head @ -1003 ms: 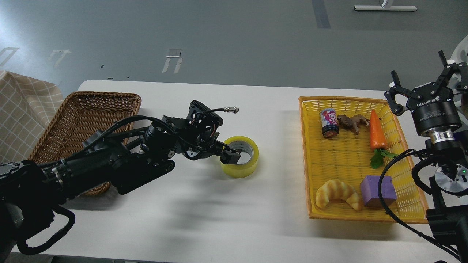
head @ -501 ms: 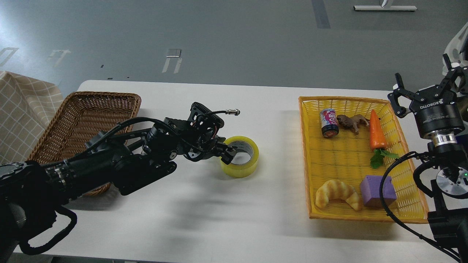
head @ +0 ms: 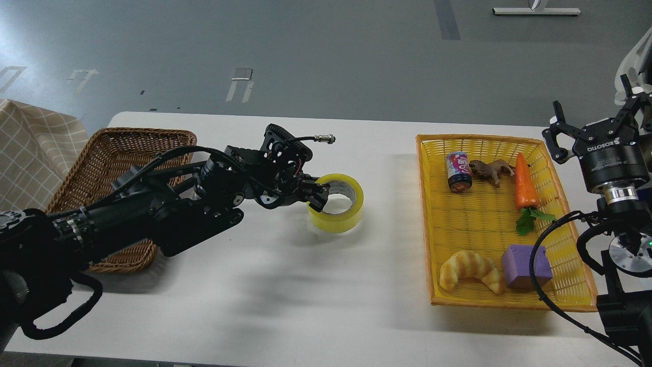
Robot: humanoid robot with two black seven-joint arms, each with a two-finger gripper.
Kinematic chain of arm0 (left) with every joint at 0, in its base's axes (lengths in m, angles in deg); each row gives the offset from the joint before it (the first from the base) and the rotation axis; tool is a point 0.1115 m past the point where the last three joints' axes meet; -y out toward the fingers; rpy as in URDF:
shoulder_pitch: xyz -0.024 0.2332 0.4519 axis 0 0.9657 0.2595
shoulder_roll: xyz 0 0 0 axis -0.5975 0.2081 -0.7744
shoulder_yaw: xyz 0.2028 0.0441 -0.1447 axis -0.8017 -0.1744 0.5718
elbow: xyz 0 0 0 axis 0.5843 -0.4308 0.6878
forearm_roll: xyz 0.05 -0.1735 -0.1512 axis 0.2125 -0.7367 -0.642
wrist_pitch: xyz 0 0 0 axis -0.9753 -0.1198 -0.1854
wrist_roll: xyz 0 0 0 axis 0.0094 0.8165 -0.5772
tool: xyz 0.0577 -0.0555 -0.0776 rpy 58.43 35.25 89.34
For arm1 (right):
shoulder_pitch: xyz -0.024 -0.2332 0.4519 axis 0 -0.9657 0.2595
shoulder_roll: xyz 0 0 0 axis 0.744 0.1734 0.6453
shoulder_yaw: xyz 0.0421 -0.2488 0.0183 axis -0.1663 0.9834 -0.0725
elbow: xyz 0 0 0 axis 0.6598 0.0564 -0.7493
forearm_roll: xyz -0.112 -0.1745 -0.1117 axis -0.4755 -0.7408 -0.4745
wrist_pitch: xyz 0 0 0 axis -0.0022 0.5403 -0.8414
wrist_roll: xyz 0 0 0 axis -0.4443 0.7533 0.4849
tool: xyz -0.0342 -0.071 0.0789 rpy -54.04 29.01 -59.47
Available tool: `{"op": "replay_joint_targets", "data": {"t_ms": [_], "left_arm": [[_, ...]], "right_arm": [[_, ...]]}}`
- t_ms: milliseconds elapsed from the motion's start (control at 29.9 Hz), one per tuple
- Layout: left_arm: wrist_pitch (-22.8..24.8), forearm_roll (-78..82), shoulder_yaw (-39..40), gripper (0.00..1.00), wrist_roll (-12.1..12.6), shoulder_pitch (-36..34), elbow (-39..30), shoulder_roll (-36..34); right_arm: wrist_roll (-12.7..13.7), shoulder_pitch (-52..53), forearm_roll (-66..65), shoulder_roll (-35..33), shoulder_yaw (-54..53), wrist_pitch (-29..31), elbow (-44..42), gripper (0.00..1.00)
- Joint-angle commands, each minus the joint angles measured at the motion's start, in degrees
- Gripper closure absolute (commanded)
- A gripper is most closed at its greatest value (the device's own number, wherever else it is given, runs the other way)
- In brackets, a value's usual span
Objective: Place and transfer tape with both arms
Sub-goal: 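Grasp the tape roll with the left gripper and lift it, then carry the tape over the wicker basket and lower it inside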
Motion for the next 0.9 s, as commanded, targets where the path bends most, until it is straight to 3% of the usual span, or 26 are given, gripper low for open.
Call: {"op": "replay_joint_targets", "data": {"t_ms": [0, 234, 435, 869], "left_arm": [[0.0, -3.36, -0.05, 1.0, -0.43, -2.85, -0.58, -2.26], [0.0, -6.44, -0.22, 1.0, -2.01, -6.9, -0.58, -10.17], [0.0, -6.97, 0.04, 1.0, -5.17, -7.43, -0.75, -20.17], [0.0, -7.23, -0.31, 1.0, -8.6, -4.53, -2.25, -34.95]], "right_arm": [[-0.02, 0.09, 0.05, 0.0, 0.0, 0.0, 0.03, 0.0], [-0.02, 0.0, 0.49, 0.09, 0.0, 0.0, 0.11, 0.0], [-0.02, 0.0, 1.19, 0.0, 0.0, 0.0, 0.2, 0.0], [-0.02, 0.09, 1.19, 0.09, -0.26, 0.0, 0.29, 0.0]]}}
